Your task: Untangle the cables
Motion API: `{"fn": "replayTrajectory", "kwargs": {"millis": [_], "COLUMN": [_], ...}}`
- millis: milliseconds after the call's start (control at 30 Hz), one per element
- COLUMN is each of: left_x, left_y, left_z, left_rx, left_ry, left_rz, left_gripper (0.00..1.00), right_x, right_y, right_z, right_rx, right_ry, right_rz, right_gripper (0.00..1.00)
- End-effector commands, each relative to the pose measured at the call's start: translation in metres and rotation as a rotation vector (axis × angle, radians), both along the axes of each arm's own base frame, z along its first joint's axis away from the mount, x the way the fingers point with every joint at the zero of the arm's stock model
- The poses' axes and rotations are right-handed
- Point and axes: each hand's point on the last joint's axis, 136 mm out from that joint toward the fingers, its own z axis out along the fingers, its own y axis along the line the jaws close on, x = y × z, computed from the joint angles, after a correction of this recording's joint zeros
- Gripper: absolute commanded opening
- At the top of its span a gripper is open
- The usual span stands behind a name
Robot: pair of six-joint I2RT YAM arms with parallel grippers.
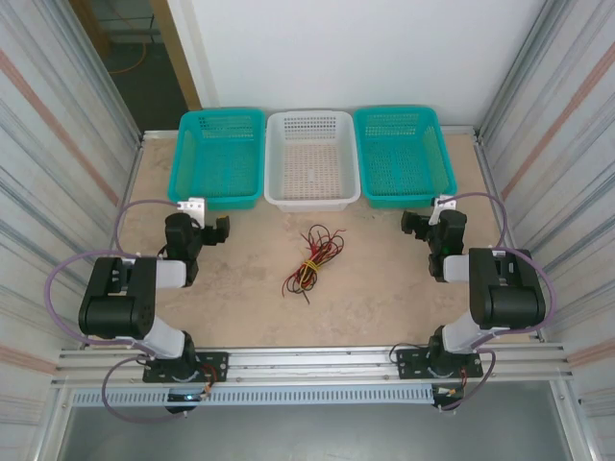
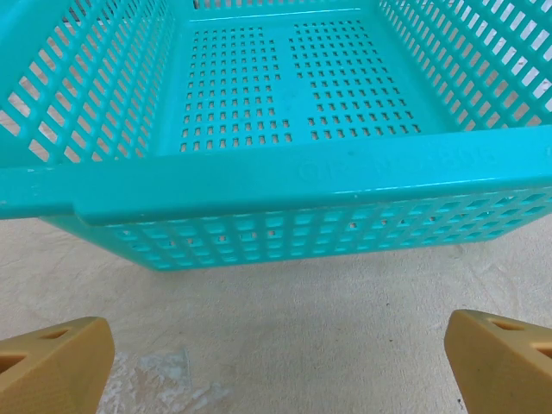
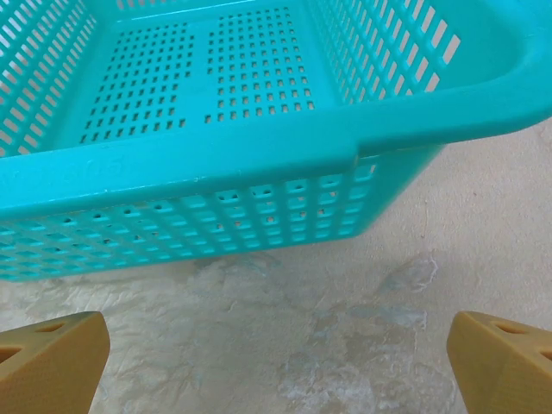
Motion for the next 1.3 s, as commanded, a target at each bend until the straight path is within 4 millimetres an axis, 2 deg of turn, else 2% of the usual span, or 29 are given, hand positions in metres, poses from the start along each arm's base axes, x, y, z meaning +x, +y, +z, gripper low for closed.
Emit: {"fn": "replayTrajectory", "kwargs": {"millis": [0, 1033, 1133, 1200, 1267], "left_x": [0.005, 0.004, 0.009, 0.008, 0.001], "left_y": [0.000, -0.001, -0.001, -0.004, -0.009], "left_z": [0.008, 0.010, 0.026, 0.031, 0.035], "left_rx": [0.009, 0.014, 0.045, 0.084, 0.126], "left_ry": [-0.021, -0.030, -0.014, 0.049, 0.034], "left_rz": [-0.012, -0.015, 0.000, 0.001, 0.010], "left_gripper": [0.99, 0.99, 0.99, 0.99, 0.99], "right_x": [0.002, 0.002, -0.005, -0.014, -0.026], "right_y": [0.000, 0.000, -0.014, -0.012, -0.009], "right_z": [0.006, 0.006, 0.027, 0.049, 0.066], "right_rx": [-0.008, -0.004, -0.057, -0.068, -0.099], "right_ry": [-0.020, -0.020, -0.030, -0.072, -0.124], "right_rz": [0.005, 0.006, -0.117, -0.113, -0.130], "right_gripper": [0.99, 0.99, 0.99, 0.99, 0.99]}}
